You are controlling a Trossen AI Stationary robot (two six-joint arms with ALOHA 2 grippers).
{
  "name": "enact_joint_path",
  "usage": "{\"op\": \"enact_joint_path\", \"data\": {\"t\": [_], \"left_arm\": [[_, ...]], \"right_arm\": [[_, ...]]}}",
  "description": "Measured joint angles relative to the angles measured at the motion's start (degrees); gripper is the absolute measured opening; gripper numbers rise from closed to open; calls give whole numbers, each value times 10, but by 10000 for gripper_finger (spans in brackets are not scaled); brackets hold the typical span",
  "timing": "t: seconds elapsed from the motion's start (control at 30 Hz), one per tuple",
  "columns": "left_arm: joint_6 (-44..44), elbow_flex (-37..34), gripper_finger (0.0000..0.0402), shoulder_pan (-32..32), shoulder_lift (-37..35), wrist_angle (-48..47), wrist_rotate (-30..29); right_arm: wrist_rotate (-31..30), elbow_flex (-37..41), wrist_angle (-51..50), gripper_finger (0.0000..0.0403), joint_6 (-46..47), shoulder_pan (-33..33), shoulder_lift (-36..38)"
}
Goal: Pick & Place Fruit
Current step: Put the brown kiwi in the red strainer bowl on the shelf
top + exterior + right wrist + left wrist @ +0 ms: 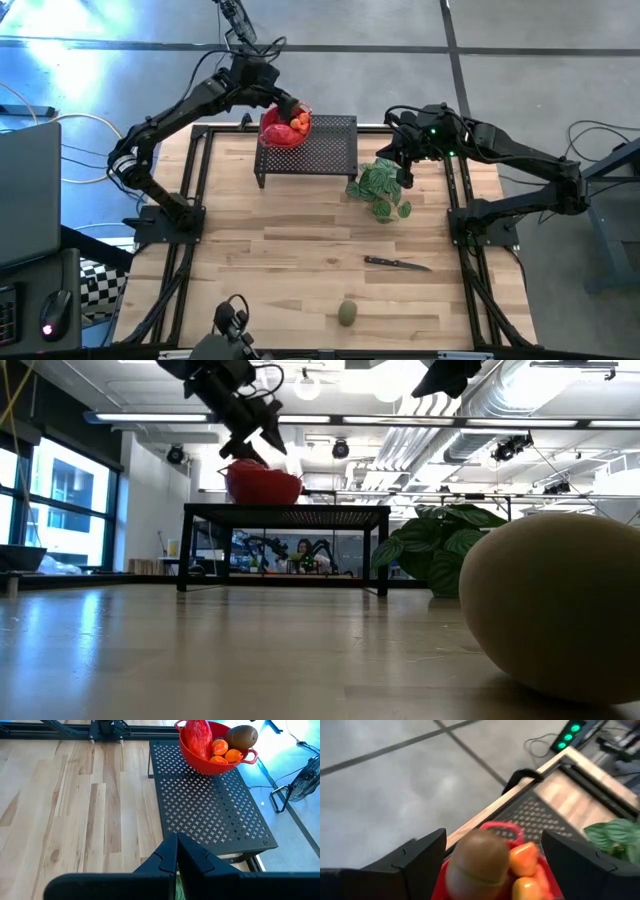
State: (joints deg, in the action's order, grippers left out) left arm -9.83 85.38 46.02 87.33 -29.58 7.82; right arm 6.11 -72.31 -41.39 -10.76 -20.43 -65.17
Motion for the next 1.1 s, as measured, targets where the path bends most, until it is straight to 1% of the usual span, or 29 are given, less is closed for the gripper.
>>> {"op": "enact_joint_path", "data": {"t": [0.17, 0.3, 0.43, 0.63, 0.73, 0.87, 0.97, 1.1], "left_arm": [[-3, 33, 322, 0, 0, -10, 28], [-24, 39, 312, -1, 0, -24, 61], [-35, 39, 275, -18, 0, -53, 76], [-96, 39, 205, -64, 0, -59, 94], [-92, 39, 173, -87, 0, -63, 99], [-56, 39, 133, -130, 0, -96, 92], [-40, 39, 100, -177, 0, -118, 61], [-37, 39, 57, -246, -2, -127, 3]], "right_arm": [[0, 0, 0, 3, 0, 0, 0], [0, 0, 0, 3, -1, 0, 0], [0, 0, 0, 2, -1, 0, 0], [0, 0, -1, 2, 0, 0, 0], [0, 0, -9, 2, 8, 2, 0], [0, 0, -25, 2, 35, 10, 0], [0, 0, -24, 2, 50, 23, 0], [0, 0, -24, 2, 68, 45, 0]]}}
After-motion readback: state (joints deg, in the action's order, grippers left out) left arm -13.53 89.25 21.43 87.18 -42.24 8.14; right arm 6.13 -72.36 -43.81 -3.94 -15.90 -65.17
